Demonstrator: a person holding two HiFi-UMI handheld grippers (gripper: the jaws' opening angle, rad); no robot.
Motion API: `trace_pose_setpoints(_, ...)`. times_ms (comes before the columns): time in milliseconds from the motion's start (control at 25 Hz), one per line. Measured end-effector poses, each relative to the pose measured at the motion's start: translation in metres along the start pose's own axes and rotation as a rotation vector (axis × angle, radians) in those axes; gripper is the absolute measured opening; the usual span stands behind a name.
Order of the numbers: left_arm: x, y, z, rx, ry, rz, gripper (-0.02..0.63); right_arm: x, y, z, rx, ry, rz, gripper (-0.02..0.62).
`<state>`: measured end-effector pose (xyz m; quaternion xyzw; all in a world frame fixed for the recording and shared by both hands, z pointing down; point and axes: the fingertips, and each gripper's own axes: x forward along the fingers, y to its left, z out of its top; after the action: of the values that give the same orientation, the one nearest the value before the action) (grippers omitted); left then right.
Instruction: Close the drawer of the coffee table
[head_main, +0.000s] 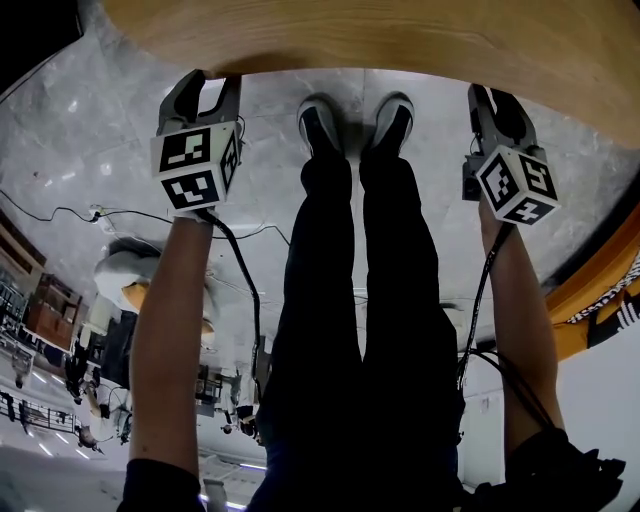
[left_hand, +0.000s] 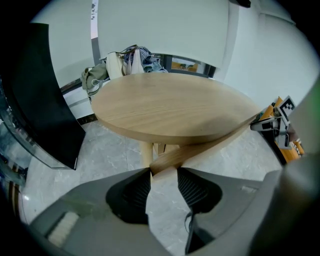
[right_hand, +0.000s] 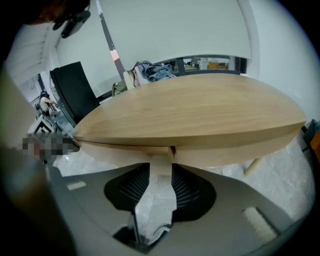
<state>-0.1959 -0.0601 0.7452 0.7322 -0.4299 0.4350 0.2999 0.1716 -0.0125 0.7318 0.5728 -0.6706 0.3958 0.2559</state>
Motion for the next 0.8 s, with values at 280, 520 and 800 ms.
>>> trace_pose_setpoints(280, -0.001, 0.001, 0.003, -0.014, -0.011, 0.012, 0.175, 0.002, -0.002, 0.006, 0.108, -0.040, -0.016, 0.129)
trace_pose_setpoints(520, 0.006, 0.005, 0.015, -0.019, -0.033, 0.021, 0.175, 0.009, -0.007, 0.016, 0.041, -0.085, -0.004, 0.130)
trace_pose_setpoints(800, 0.007, 0.007, 0.017, -0.009, -0.038, 0.023, 0.175, 0.011, -0.007, 0.018, 0.034, -0.098, 0.000, 0.114)
